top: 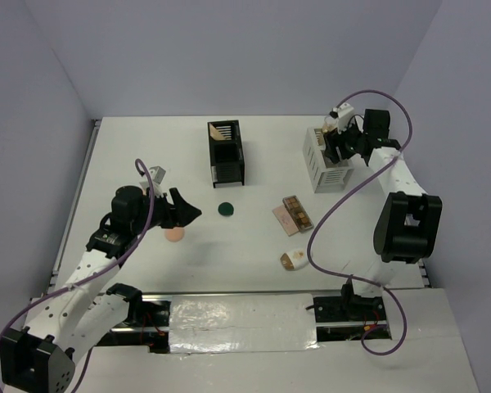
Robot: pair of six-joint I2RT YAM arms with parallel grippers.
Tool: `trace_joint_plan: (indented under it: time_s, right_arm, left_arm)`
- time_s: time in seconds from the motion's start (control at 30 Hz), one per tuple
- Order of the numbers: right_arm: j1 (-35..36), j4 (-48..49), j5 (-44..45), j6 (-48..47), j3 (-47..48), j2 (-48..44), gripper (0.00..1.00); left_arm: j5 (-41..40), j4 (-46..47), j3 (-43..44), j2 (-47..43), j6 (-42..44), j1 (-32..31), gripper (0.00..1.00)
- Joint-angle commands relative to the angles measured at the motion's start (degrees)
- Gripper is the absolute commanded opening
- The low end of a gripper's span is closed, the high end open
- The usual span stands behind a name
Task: Organize the makeup
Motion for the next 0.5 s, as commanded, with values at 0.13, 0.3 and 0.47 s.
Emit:
trace_joint_plan:
  time_s: [0.13, 0.3, 0.47]
  right_arm:
    - [-0.73, -1.76, -6.01, -4.63, 1.98, 0.74, 0.41]
    - [-0.82, -2.56, -6.81, -6.04, 1.63, 0.57, 0.61]
    - [-0.82, -2.55, -5.76, -6.13, 1.36, 0.21, 0.76]
  left_arm:
    - [0.65, 1.17, 2.30, -0.95, 1.41, -0.20, 0.75]
    - [0.56, 1.00, 2.30, -1.13, 1.32, -0.20, 0.75]
    - [1.61, 2.05, 2.30, -0.61, 0.62, -0.20, 0.75]
